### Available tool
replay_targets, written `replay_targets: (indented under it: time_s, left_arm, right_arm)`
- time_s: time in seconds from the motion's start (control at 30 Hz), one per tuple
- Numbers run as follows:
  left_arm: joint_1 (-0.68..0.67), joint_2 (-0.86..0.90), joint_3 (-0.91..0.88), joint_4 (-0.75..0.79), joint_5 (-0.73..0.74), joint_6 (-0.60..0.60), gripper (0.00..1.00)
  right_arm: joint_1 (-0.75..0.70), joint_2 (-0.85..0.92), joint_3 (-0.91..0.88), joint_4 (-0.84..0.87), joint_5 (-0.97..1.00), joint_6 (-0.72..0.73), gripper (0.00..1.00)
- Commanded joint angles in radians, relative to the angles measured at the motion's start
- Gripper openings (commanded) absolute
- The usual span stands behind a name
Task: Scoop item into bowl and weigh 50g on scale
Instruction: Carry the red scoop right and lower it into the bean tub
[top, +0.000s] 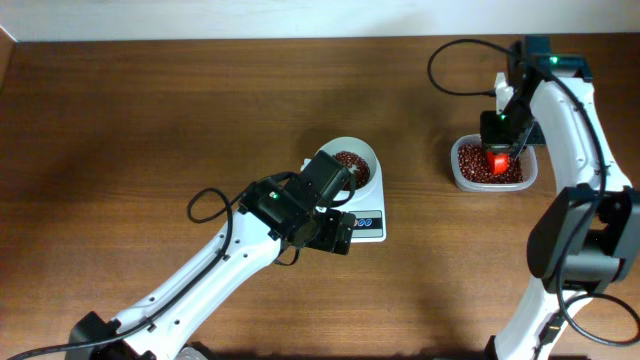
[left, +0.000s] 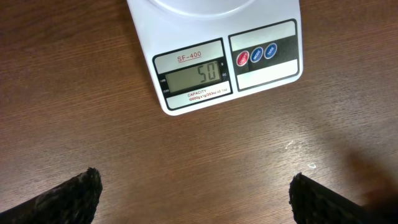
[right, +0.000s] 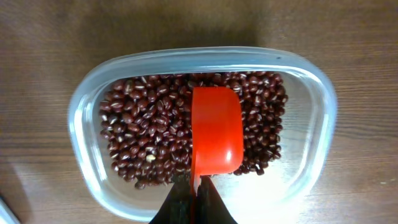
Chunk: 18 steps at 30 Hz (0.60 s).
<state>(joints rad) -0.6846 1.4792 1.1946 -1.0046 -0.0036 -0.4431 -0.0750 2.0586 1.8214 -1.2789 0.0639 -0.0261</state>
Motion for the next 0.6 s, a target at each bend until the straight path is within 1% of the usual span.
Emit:
replay_targets:
  time_s: [0.0,0.03,0.1,0.13,0.2,0.23,0.27,0.4,0.53,0.57]
  left_arm:
    - [-0.002,-0.008,-0.008,0.001,0.004,-0.013,0.99]
    - [-0.002,-0.008,-0.007,0.001,0.004,-0.013,0.99]
    - [-0.002,-0.008,-0.008,0.001,0.004,-0.013,0.99]
    - [-0.002,-0.008,-0.007,0.001,0.004,-0.013,0.99]
    - [-0.002,-0.008,-0.008,0.001,0.004,-0.013,0.99]
    - [-0.002,-0.008,-0.007,0.001,0.004,-0.013,0.99]
    - [-0.002,-0.008,-0.008,0.001,0.004,-0.013,0.99]
    - [-0.002,-0.008,-0.007,0.001,0.004,-0.013,0.99]
    - [-0.002,-0.008,-0.007,0.002,0.004,-0.013,0.99]
    - [-0.002,-0.008,-0.008,0.001,0.004,-0.013,0.99]
  right_arm:
    - [0.002,0.023,-0.013,0.016,0.016,0.009,0.06]
    - [0.002,0.023,-0.013,0.023,0.016,0.009,0.20]
    - [0.002,0.023,-0.013,0.029,0.016,0.009,0.35]
    - [0.002,0.023,-0.013,0.031,0.017,0.008,0.49]
    - [0.002,0.023,-0.013,0.037,0.020,0.008,0.64]
    - [0.002,0.024,-0.013,0.043,0.020,0.008,0.70]
    - [0.002,0.024,-0.013,0.049,0.020,0.008,0.74]
    - [-0.004,0.024,-0.013,0.087,0.020,0.005,0.79]
    - [-0.019,0.024,-0.013,0.223,0.019,0.005,0.84]
    - [-0.023,0.024,-0.013,0.261,0.020,0.005,0.88]
